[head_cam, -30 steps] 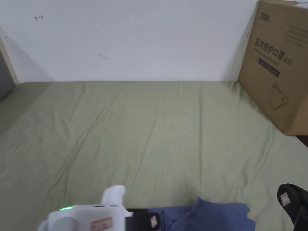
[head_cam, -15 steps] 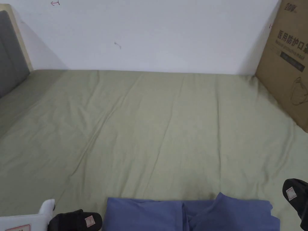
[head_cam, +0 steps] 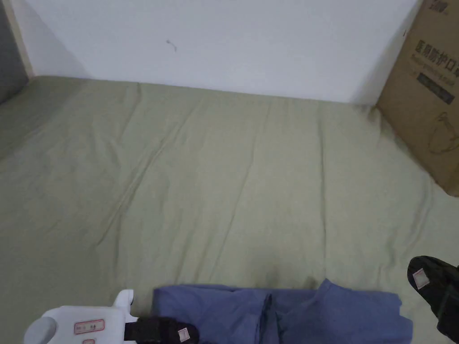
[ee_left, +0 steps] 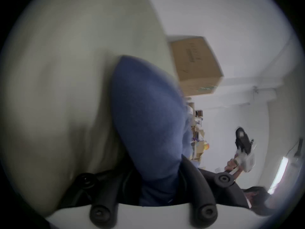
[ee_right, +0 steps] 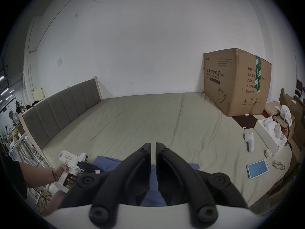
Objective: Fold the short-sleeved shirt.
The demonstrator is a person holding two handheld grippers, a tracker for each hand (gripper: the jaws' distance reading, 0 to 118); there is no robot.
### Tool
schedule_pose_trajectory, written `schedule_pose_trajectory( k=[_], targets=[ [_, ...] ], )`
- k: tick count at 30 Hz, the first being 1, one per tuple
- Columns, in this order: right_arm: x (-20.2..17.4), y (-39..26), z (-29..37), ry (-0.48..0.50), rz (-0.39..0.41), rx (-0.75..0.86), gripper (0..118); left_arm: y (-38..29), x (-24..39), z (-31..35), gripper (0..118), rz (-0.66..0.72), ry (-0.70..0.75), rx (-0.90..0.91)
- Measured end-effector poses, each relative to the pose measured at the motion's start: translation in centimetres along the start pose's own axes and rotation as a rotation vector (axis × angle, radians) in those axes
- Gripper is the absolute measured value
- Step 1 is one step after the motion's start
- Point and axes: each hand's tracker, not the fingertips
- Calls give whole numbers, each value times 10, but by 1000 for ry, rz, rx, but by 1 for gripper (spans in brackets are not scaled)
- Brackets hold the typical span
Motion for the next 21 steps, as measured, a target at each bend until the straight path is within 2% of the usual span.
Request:
schedule_pose_trajectory(
  k=[1,2,3,6,9,11,12,14,15,16,19,21],
  targets=[
    [-1,-1,-1,5,-1,-4,6,-1,-6,5,14,84,-182,5],
    [-2,-1,-2,11,-2,-12,6,-1,13,3,14,38,-159,14],
    [-2,-2,-3,15,-2,-16,6,-4,20,2,14,-34,-54,4],
    [-3,-1,-1,29,-4,-15,6,-7,57,6,15,-116,89,37],
    [1,3,4,45,-9,3,6,-18,104,24,15,-298,361,43],
    [6,4,8,52,-17,19,6,-26,136,38,15,-533,656,45],
    [9,4,10,55,-23,29,6,-28,144,48,15,-592,792,72],
    [15,3,15,65,-44,47,6,-32,158,61,15,-636,1000,100],
    [18,2,17,68,-55,52,6,-34,164,69,15,-631,1053,104],
    [21,0,19,70,-67,55,6,-35,173,78,15,-606,1054,109],
    [32,-7,24,67,-103,59,6,-41,211,84,15,-501,819,170],
    [39,-10,30,58,-118,70,6,-45,238,70,15,-498,742,152]
  ],
)
